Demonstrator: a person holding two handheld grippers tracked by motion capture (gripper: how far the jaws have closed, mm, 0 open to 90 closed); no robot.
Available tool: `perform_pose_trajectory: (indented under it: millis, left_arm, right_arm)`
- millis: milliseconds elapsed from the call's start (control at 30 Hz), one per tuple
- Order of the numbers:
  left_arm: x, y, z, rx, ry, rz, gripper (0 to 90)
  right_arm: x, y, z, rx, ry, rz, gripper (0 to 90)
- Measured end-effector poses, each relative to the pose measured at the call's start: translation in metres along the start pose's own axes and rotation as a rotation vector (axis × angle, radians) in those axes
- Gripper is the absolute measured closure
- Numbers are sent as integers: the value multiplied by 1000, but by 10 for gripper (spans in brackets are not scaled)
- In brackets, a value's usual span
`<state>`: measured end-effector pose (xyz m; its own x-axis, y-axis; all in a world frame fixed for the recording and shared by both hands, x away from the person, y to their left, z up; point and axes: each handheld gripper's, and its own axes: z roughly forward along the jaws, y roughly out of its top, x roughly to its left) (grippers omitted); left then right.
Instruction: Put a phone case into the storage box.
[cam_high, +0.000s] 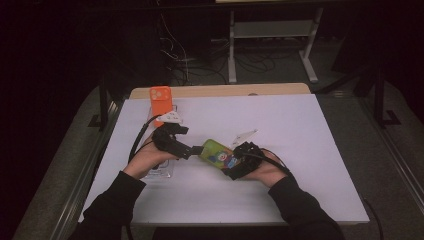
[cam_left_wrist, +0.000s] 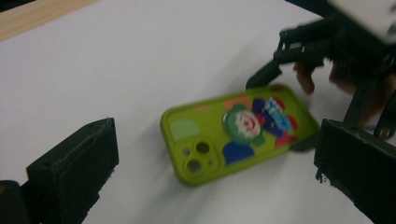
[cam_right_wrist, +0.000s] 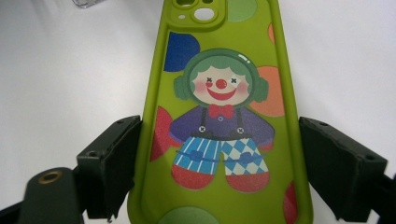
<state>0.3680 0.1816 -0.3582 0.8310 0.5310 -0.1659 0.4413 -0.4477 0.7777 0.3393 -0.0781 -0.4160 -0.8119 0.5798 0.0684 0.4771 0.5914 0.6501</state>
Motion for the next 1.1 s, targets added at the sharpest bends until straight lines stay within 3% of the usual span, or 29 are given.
perform_pose_trajectory:
  millis: [67, 267, 300, 333, 433, 533, 767, 1000, 1100]
  left_arm:
    - [-2, 2, 3, 0, -6, 37, 0]
    - [-11, 15, 14, 4, -41, 72, 0]
    - [-11, 17, 17, 5, -46, 94, 0]
    - [-12, 19, 19, 8, -49, 86, 0]
    - [-15, 23, 27, 15, -60, 115, 0]
    - [-19, 22, 33, 39, -79, 166, 0]
    - [-29, 19, 36, 46, -168, 234, 0]
    - [-38, 15, 34, 57, -212, 288, 0]
    - [-39, 14, 34, 75, -234, 314, 0]
  right_arm:
    - [-7, -2, -9, -8, 3, -2, 152]
    - [-31, -10, -34, -20, 12, -3, 152]
    - [-34, -11, -37, -19, 16, -6, 152]
    - [-38, -13, -40, -18, 18, -11, 152]
    - [-47, -16, -47, -18, 28, -7, 152]
    - [-52, -20, -50, -16, 54, -12, 152]
    - [-52, -23, -52, -5, 104, -47, 152]
    - [-47, -23, -46, 33, 167, -177, 152]
    - [-41, -22, -42, 47, 210, -203, 152]
